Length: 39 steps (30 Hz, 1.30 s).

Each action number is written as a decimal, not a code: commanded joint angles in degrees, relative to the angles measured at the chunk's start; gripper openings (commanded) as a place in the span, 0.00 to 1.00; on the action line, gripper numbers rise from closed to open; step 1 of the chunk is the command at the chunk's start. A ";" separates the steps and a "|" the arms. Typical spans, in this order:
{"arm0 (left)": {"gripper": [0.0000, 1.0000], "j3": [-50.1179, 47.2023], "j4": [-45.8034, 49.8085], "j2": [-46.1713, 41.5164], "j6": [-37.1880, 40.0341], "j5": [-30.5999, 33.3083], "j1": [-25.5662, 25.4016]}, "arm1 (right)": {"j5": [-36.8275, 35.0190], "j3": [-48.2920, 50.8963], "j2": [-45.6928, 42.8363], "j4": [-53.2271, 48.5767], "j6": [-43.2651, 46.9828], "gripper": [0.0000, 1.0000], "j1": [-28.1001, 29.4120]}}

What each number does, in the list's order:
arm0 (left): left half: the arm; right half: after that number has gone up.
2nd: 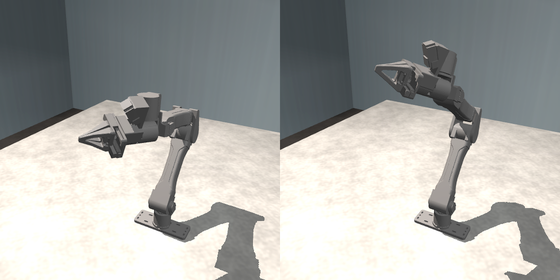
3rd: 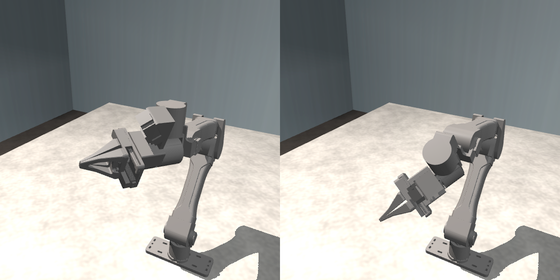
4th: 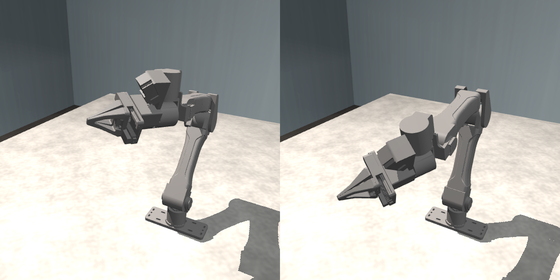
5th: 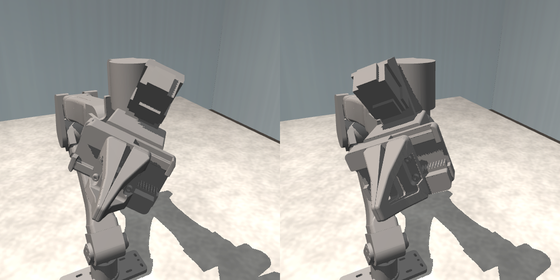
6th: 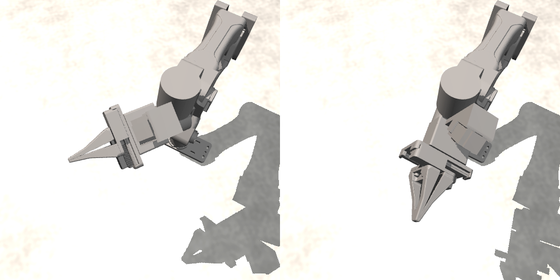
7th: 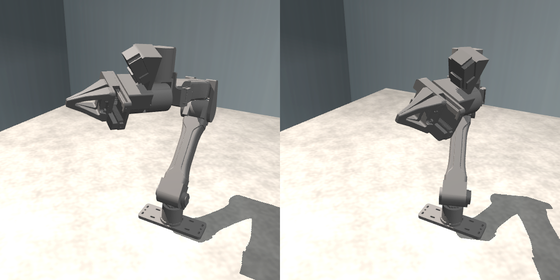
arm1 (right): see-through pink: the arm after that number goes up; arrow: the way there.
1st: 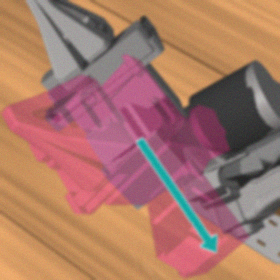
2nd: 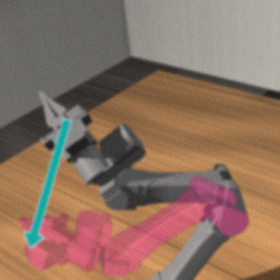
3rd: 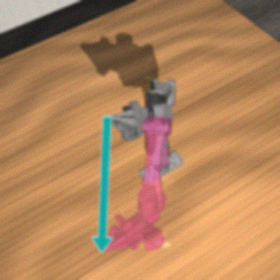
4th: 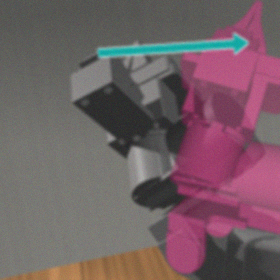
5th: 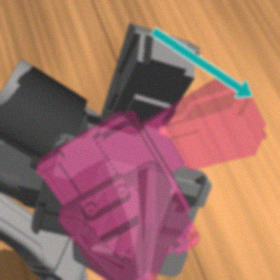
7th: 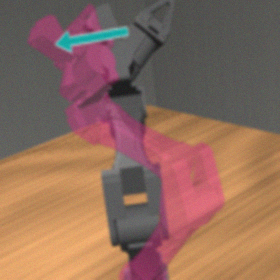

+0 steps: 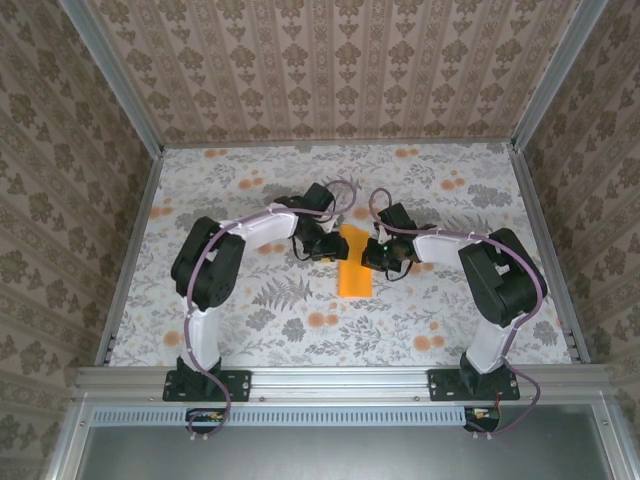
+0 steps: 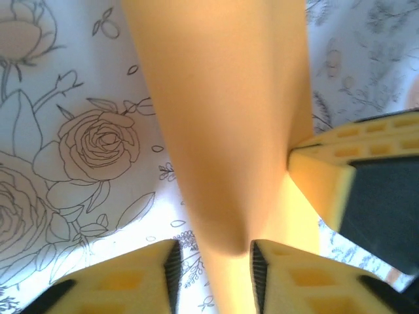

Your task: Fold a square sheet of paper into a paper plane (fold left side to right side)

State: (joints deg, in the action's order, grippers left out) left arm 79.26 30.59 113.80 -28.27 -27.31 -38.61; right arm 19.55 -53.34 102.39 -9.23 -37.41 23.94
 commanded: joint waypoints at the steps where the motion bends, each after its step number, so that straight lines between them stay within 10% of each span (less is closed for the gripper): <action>1: 0.26 -2.80 -6.21 -3.03 -1.91 -6.25 0.73 | -2.24 0.21 2.57 -4.33 1.09 0.01 0.40; 11: 0.10 -4.38 -14.38 0.98 -5.30 -13.65 0.51 | -2.13 0.09 2.71 -4.64 0.99 0.01 0.49; 39: 0.07 -12.22 -10.54 0.59 0.30 -4.77 5.65 | -3.45 -0.01 2.48 -7.81 2.55 0.00 0.58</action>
State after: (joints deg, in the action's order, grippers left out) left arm 70.06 15.09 116.44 -30.35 -37.15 -35.68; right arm 19.44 -54.30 102.74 -10.92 -35.90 24.03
